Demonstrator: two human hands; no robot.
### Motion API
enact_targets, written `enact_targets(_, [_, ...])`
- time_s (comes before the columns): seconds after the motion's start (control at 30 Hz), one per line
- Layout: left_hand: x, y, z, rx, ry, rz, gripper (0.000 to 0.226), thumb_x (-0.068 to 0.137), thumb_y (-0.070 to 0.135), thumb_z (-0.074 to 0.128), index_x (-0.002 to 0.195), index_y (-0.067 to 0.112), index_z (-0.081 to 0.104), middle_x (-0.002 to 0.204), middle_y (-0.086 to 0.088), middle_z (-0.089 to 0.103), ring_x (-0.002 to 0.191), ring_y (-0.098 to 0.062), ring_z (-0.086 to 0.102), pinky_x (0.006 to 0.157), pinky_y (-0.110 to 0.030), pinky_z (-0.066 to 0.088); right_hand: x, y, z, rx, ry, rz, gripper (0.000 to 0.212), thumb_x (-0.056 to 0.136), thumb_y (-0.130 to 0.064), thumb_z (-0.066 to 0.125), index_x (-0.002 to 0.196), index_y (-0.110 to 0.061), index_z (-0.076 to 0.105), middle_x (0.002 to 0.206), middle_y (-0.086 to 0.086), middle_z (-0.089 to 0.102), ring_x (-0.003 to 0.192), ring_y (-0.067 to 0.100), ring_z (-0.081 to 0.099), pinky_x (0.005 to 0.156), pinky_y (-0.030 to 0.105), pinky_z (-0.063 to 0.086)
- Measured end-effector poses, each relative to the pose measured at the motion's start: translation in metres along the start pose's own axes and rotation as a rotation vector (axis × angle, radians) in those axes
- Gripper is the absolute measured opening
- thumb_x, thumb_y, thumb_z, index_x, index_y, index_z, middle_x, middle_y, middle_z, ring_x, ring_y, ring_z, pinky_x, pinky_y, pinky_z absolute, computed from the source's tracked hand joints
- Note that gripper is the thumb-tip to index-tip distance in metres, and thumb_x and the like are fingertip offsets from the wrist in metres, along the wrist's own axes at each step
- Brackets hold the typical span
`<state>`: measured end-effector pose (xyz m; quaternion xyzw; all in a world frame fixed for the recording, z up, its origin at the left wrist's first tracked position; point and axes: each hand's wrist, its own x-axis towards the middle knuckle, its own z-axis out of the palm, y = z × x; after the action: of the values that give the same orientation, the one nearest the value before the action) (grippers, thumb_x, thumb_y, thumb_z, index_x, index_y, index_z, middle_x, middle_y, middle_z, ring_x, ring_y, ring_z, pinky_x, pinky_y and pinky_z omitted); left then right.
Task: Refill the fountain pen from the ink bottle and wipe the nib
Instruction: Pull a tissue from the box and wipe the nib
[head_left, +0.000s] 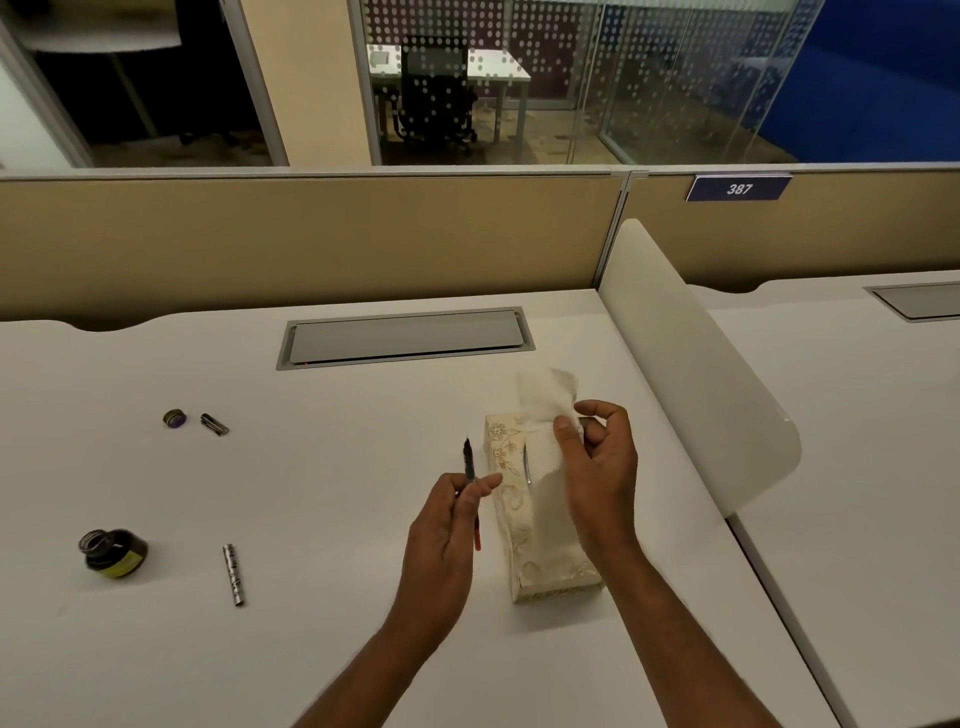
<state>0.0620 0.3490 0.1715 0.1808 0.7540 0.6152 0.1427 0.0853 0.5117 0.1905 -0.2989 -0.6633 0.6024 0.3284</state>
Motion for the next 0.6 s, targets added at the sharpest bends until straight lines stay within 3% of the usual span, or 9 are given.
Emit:
enact_targets(0.07, [0.0, 0.011, -0.009, -0.068, 0.016, -0.061, 0.026, 0.103, 0.04, 0.039, 0.101, 0.034, 0.065, 0.109, 0.018, 0.073, 0.102, 0.001, 0.065, 0.083, -0.012, 0.049, -0.011, -0.005, 0.004, -0.034, -0.069, 0.002, 0.024, 0.098, -0.02, 0.063, 0.119, -0.023, 0.053, 0.103, 0.001, 0.073, 0.088, 0.01, 0.073, 0.068, 0.024, 0.061])
enact_targets(0.17, [-0.001, 0.022, -0.026, -0.163, 0.023, -0.138, 0.028, 0.104, 0.04, 0.041, 0.1, 0.029, 0.066, 0.117, 0.02, 0.072, 0.115, -0.001, 0.064, 0.095, -0.023, 0.047, -0.031, -0.013, 0.011, -0.092, -0.167, -0.012, 0.031, 0.096, -0.019, 0.065, 0.123, -0.032, 0.055, 0.114, -0.007, 0.069, 0.097, 0.011, 0.07, 0.078, 0.028, 0.062])
enact_targets(0.3, [-0.006, 0.031, -0.05, -0.284, 0.049, -0.218, 0.026, 0.103, 0.036, 0.047, 0.1, 0.023, 0.07, 0.11, 0.01, 0.076, 0.109, -0.007, 0.069, 0.099, -0.035, 0.053, -0.056, -0.027, 0.024, -0.124, -0.264, -0.024, 0.039, 0.094, -0.017, 0.067, 0.116, -0.049, 0.061, 0.114, -0.018, 0.066, 0.095, 0.004, 0.066, 0.076, 0.019, 0.057])
enact_targets(0.47, [-0.019, 0.04, -0.081, -0.377, 0.04, -0.249, 0.025, 0.102, 0.029, 0.051, 0.095, 0.021, 0.073, 0.104, 0.0, 0.075, 0.104, -0.02, 0.07, 0.095, -0.036, 0.058, -0.086, -0.05, 0.039, 0.0, -0.383, 0.027, 0.035, 0.093, -0.006, 0.066, 0.111, -0.035, 0.071, 0.1, -0.027, 0.069, 0.085, 0.0, 0.067, 0.072, 0.017, 0.056])
enact_targets(0.6, [-0.029, 0.048, -0.105, -0.382, 0.072, -0.226, 0.023, 0.102, 0.027, 0.052, 0.096, 0.017, 0.073, 0.1, 0.006, 0.077, 0.098, -0.014, 0.072, 0.085, -0.028, 0.058, -0.107, -0.062, 0.054, 0.006, -0.465, 0.04, 0.04, 0.092, -0.009, 0.067, 0.111, -0.043, 0.071, 0.11, -0.011, 0.07, 0.09, 0.014, 0.071, 0.077, 0.029, 0.06])
